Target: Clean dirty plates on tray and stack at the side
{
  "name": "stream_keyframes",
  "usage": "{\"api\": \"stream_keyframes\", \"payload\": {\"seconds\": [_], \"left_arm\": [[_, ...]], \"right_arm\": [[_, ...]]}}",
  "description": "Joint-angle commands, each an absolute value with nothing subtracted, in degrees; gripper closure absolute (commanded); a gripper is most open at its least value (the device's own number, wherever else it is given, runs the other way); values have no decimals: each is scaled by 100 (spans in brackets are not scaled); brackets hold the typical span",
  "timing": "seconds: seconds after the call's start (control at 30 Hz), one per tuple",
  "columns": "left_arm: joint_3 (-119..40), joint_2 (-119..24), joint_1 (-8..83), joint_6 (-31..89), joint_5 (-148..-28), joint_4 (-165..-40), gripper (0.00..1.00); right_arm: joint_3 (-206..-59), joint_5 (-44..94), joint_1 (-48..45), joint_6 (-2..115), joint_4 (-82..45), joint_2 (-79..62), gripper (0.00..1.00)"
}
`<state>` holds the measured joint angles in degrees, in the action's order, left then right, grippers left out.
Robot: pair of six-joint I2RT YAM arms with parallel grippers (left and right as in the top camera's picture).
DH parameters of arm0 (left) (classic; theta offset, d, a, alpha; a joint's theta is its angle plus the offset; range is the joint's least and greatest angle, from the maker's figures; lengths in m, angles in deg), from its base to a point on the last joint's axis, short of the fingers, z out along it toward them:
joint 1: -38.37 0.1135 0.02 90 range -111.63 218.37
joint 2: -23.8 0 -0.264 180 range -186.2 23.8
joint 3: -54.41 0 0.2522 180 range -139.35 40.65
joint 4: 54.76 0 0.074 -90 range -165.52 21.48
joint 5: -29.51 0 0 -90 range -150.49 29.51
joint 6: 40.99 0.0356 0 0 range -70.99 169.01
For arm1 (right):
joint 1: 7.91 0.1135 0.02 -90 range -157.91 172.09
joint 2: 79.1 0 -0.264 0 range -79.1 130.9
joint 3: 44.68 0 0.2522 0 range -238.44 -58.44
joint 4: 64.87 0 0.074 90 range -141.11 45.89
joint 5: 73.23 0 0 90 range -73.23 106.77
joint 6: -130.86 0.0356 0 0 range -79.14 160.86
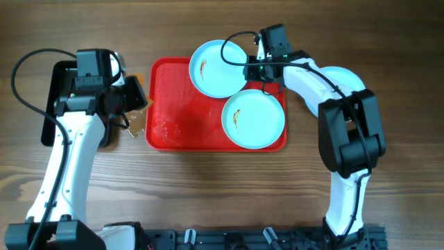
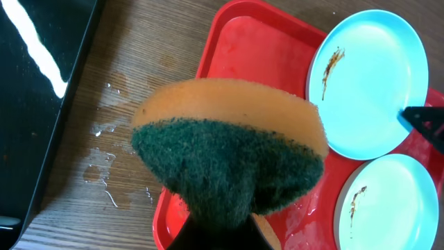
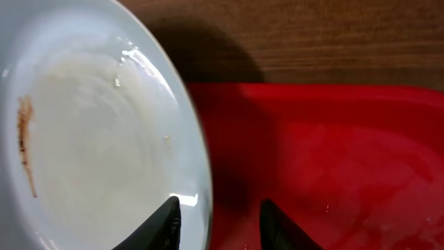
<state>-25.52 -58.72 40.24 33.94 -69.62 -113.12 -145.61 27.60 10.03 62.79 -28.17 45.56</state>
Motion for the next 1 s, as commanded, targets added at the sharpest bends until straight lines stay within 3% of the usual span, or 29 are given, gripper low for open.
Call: {"api": "stream_keyframes", "payload": {"seconds": [0.0, 0.1, 0.13, 0.4, 0.97], "left_arm": [[-2565, -5904, 4009, 3531, -7123, -11292, 96], [-2565, -5904, 4007, 3534, -7357, -11251, 96], [-2565, -5904, 4007, 3534, -7357, -11235, 96], [-2565, -5915, 4002, 3534, -8238, -10967, 96], [-2565, -7360, 3272, 3262, -8236, -10615, 96]], "right_arm": [[-14677, 2658, 1068, 6397, -2858, 4707, 68], [-14677, 2940, 1068, 6400, -2858, 4707, 94], [-14677, 3114, 1081, 6395, -2860, 4707, 96], [-14793, 3825, 1667, 6343, -2880, 4510, 96], [-14793, 3595, 2080, 6487, -1538, 4486, 96]]}}
